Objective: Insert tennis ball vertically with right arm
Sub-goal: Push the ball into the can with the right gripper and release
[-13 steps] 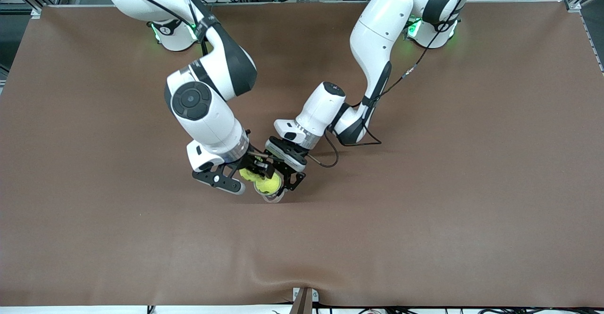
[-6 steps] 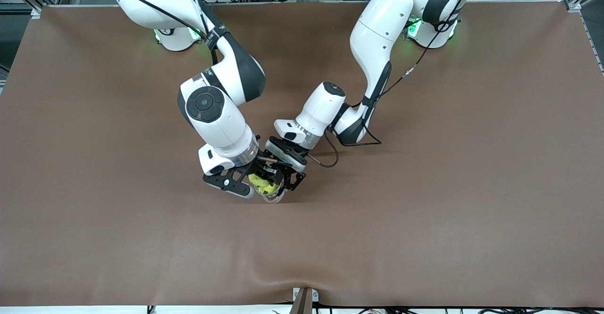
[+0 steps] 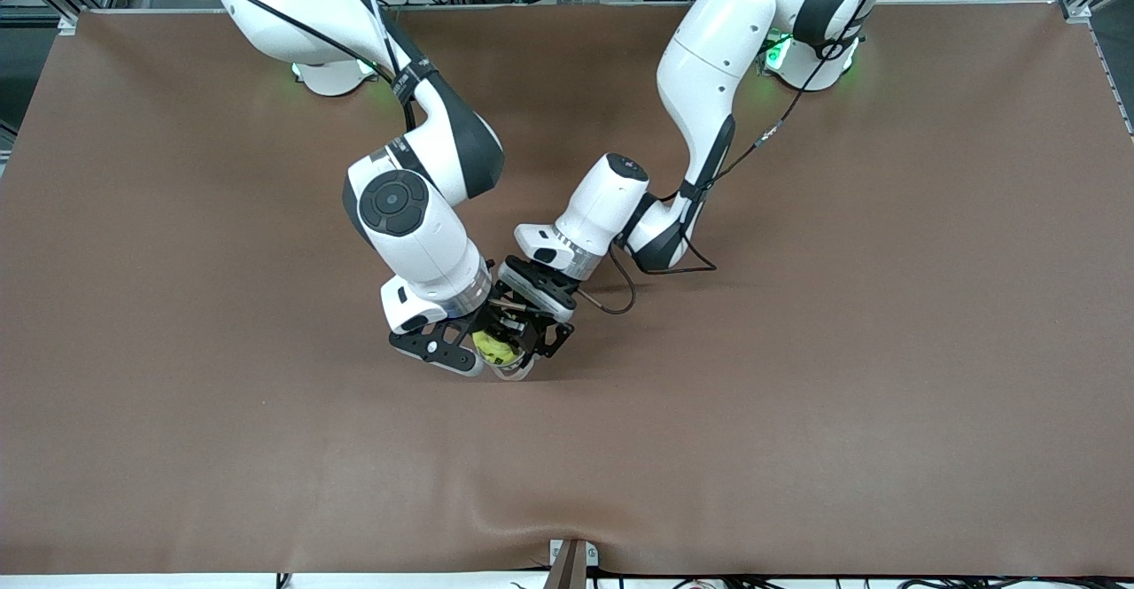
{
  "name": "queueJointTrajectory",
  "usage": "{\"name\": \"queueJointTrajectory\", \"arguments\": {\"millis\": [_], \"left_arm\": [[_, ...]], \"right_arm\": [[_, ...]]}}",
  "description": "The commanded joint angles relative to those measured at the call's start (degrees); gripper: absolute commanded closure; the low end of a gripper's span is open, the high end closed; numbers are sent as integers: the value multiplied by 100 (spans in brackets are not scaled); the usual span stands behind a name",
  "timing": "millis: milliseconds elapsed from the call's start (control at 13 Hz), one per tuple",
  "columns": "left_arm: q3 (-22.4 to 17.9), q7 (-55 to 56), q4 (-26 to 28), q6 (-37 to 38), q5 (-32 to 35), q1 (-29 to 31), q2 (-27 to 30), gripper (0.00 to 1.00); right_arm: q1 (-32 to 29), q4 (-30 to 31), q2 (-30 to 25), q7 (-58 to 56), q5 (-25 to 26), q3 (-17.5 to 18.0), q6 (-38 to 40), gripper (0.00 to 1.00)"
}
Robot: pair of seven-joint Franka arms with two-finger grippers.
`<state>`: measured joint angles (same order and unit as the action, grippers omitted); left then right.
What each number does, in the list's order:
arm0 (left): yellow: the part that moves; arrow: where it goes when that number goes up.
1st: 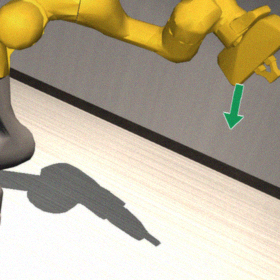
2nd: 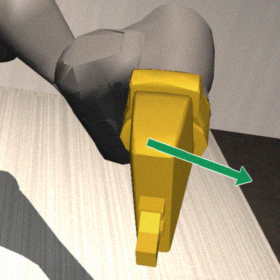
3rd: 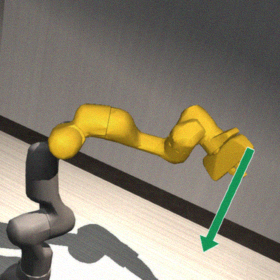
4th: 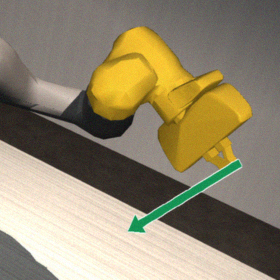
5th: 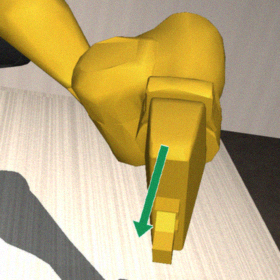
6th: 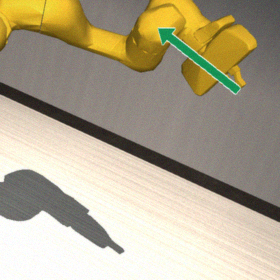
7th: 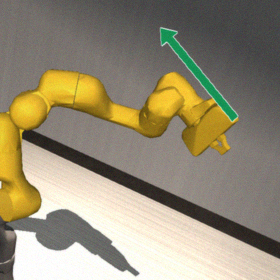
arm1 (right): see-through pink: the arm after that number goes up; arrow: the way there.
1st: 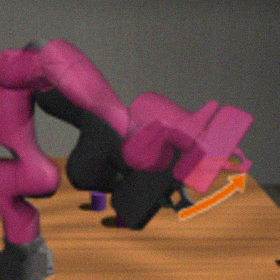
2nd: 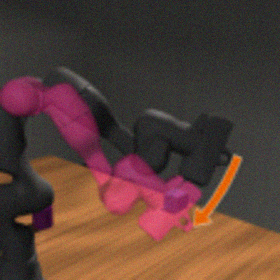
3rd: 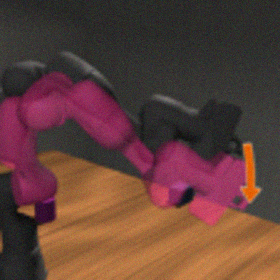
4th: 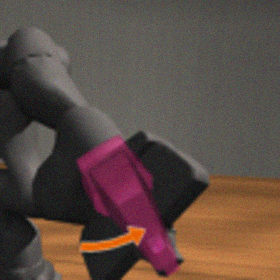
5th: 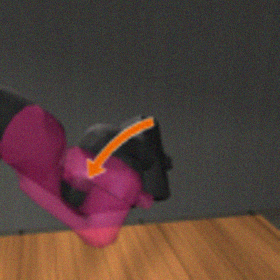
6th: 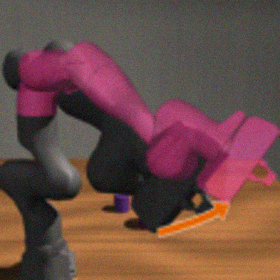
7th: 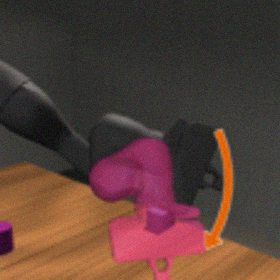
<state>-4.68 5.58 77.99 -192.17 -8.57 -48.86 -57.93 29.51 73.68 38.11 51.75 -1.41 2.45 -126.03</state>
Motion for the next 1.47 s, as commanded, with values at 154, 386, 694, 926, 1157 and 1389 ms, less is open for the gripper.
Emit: {"name": "queueJointTrajectory", "arguments": {"millis": [154,386,694,926,1157,1389], "left_arm": [[-77,-39,-117,-40,-75,-62,-96,26],[-77,-39,-117,-40,-75,-62,-96,26],[-77,-39,-117,-40,-75,-62,-96,26],[-77,-39,-117,-40,-75,-62,-96,24],[-77,-39,-117,-40,-75,-62,-96,22],[-77,-39,-117,-40,-75,-62,-96,21]], "right_arm": [[55,-187,118,151,88,-52,-18,11],[-15,-187,100,125,115,-52,-1,0],[-51,-187,30,72,124,-70,61,1],[-156,-187,-5,54,203,-70,140,7],[-244,-204,-93,-218,203,-70,711,8],[-262,-213,-102,-244,211,-78,720,40]]}}
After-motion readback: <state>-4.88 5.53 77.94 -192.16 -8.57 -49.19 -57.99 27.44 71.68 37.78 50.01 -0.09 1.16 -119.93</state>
